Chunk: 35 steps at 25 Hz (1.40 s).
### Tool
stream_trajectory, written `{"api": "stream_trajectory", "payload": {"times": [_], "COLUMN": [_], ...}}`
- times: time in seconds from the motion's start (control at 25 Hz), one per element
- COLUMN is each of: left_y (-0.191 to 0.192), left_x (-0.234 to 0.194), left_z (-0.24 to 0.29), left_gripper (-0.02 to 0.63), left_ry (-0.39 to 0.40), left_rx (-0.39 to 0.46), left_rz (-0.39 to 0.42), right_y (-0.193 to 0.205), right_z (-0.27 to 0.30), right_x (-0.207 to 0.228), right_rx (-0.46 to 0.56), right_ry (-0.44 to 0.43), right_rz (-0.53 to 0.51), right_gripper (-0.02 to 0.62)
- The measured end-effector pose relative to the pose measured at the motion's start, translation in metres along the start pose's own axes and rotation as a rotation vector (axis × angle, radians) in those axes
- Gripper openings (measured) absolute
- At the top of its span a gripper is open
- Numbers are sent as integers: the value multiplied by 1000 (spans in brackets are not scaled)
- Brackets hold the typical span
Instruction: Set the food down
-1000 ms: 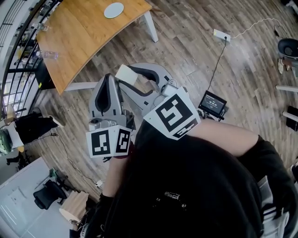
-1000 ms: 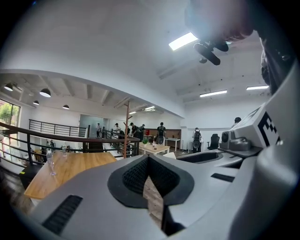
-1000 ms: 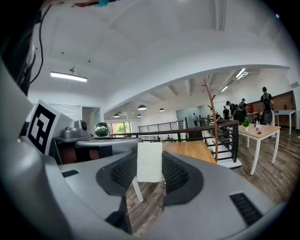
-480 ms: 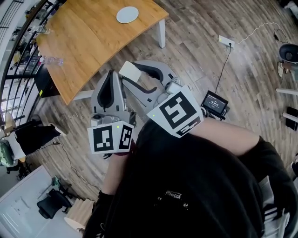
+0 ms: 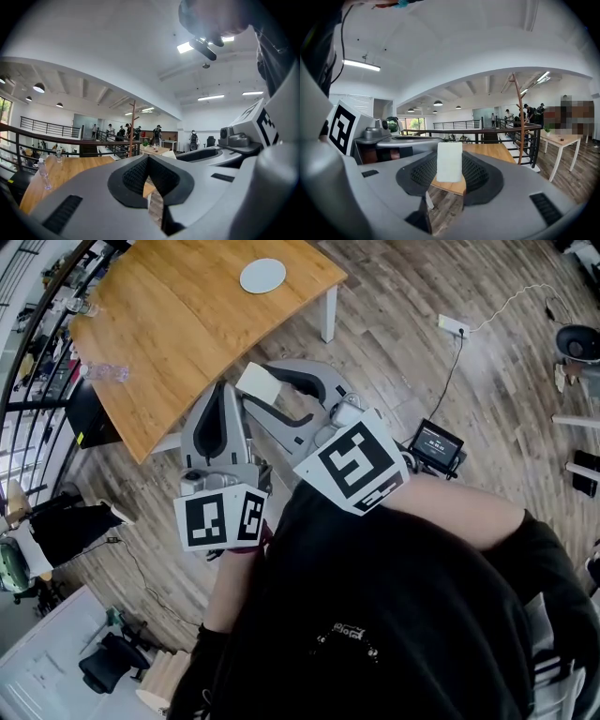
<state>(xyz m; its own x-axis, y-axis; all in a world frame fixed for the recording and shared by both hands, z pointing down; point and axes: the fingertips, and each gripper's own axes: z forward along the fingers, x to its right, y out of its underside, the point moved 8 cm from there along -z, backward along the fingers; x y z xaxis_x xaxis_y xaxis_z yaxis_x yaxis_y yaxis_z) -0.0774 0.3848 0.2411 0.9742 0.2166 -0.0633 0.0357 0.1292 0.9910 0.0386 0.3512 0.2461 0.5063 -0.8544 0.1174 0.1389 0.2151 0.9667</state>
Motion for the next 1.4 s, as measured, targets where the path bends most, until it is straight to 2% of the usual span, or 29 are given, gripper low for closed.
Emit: {"api": "stream_trajectory", "payload": {"times": [0.2,0.68,1.04,1.4], "left_y": [0,-8,-19,-32], "left_x": [-8,-48,-61,-43], "left_z": [3,37,97,170], "left_gripper": [3,3,3,3], "left_ry": [-13,-116,-167,-201], "left_rx": [-10,-26,-17,-21], "left_rz": [-22,-21,-26,-6], "right_y": [-2,-17,-34,-47], "right_z": [9,66,98,106], "right_x": [2,29,86,163], "right_rx": [-19,-20,-8,8], "right_ry": [-20,-119,-161,-199], "right_rz": [2,2,-5,1], "right_gripper": [170,170,170,170]}}
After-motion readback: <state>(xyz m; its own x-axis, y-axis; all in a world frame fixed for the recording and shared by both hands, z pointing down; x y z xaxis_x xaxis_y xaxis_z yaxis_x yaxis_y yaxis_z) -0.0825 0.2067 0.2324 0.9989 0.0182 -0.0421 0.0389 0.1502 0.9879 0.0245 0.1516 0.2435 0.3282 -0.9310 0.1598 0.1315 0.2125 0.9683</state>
